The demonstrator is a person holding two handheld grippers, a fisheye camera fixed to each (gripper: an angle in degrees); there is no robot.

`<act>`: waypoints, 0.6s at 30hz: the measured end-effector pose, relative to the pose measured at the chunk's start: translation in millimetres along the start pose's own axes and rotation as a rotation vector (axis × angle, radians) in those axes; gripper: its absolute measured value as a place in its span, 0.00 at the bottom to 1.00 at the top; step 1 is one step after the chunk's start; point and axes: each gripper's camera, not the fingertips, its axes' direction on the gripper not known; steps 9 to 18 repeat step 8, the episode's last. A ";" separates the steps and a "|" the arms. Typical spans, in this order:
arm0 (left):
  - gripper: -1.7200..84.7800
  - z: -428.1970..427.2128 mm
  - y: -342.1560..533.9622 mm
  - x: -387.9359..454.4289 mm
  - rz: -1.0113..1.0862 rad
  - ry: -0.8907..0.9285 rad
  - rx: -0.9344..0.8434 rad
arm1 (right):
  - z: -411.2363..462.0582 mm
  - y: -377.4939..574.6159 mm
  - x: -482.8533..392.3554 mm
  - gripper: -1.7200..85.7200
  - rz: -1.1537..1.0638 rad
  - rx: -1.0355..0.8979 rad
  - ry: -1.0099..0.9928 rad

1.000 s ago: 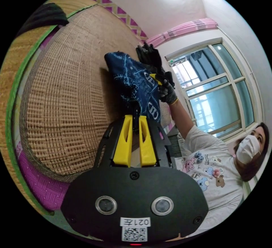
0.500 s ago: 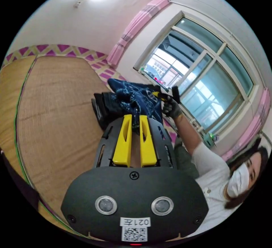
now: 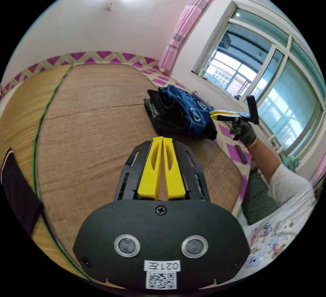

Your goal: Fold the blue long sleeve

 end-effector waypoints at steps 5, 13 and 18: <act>0.01 -75.6 94.8 10.5 -0.046 -0.206 0.054 | 76.9 -14.0 -213.7 0.15 -0.429 -0.028 -0.181; 0.01 -120.6 151.1 8.0 -0.088 -0.359 0.075 | 121.9 -22.5 -336.1 0.15 -0.642 -0.008 -0.207; 0.01 -120.6 151.1 8.0 -0.088 -0.359 0.075 | 121.9 -22.5 -336.1 0.15 -0.642 -0.008 -0.207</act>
